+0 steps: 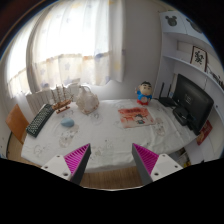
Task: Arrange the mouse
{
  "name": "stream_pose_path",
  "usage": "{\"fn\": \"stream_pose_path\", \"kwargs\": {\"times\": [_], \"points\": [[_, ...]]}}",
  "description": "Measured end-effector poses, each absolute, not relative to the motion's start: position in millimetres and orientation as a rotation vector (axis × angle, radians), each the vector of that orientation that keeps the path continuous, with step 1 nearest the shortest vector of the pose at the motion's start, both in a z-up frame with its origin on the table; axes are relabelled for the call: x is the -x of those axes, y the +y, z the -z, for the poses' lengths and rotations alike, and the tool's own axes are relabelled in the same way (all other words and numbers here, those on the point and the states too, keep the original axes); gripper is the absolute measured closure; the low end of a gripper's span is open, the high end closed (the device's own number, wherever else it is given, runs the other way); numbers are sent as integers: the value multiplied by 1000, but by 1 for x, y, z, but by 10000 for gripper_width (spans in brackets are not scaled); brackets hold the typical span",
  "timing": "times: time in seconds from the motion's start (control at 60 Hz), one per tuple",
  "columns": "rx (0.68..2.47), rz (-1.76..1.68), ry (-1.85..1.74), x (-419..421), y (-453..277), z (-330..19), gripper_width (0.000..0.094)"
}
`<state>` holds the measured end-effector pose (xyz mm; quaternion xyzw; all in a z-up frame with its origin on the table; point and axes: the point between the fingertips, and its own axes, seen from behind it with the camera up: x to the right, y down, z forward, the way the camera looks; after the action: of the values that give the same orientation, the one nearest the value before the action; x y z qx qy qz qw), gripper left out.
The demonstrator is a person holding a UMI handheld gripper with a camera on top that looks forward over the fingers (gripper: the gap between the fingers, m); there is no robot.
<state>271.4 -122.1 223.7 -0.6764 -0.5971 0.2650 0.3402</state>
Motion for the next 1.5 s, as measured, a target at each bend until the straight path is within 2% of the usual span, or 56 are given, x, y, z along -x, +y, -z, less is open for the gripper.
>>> {"fn": "stream_pose_path", "kwargs": {"times": [0.3,0.783,1.5], "points": [[1751,-672,-1590,-245,-184,-200,81],[1653,-763,-1730,-190,-332,-145,83],[1545,-878,-1768,6,-359,-10,83]]}}
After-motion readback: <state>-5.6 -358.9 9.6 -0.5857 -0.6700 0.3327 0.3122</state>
